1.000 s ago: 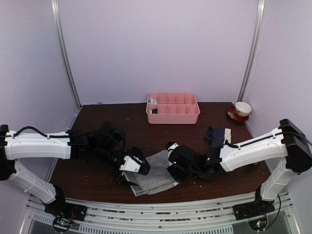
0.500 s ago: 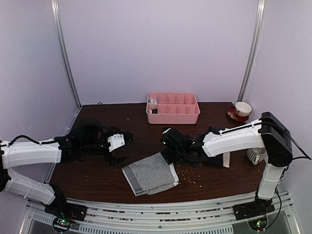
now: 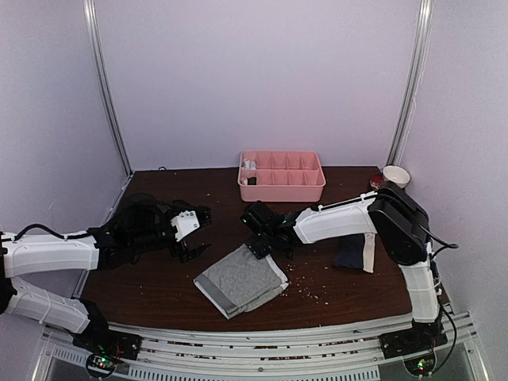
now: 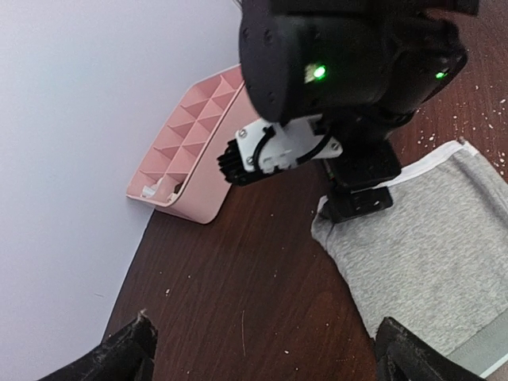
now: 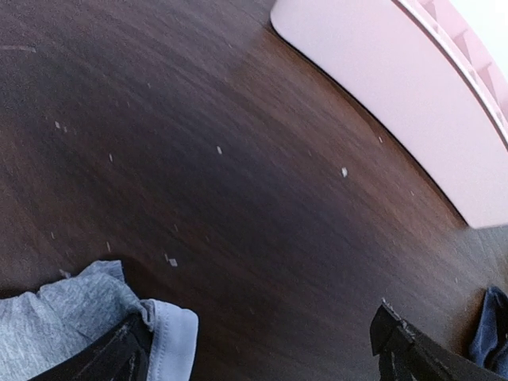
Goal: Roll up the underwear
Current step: Move the underwear to the center of the board, then pick up the underwear from the center of the board.
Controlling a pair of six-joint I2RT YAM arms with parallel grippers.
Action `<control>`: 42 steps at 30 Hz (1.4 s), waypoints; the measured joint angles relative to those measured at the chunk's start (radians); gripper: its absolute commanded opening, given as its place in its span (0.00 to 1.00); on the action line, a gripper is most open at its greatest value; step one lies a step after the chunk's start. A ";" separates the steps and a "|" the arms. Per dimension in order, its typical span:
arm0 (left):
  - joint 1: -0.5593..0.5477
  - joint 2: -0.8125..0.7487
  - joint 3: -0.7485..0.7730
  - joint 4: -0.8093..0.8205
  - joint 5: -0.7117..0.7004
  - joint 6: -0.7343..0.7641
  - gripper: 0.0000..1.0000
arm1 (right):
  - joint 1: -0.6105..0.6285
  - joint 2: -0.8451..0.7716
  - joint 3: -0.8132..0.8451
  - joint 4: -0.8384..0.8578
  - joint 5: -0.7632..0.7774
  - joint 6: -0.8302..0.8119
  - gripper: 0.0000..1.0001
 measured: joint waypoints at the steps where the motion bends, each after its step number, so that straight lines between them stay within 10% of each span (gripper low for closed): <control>1: 0.000 -0.010 -0.005 0.002 0.000 0.000 0.98 | -0.006 0.030 0.043 0.003 -0.007 -0.013 1.00; 16: 0.000 -0.046 -0.025 0.028 0.003 0.000 0.98 | -0.040 0.243 0.407 -0.026 -0.027 -0.153 1.00; 31: -0.017 -0.039 -0.005 -0.085 0.141 0.046 0.98 | -0.044 -0.238 0.028 -0.069 -0.030 -0.082 1.00; 42: -0.300 0.173 0.029 -0.121 0.063 0.102 0.98 | -0.062 -0.495 -0.450 -0.008 -0.010 0.029 1.00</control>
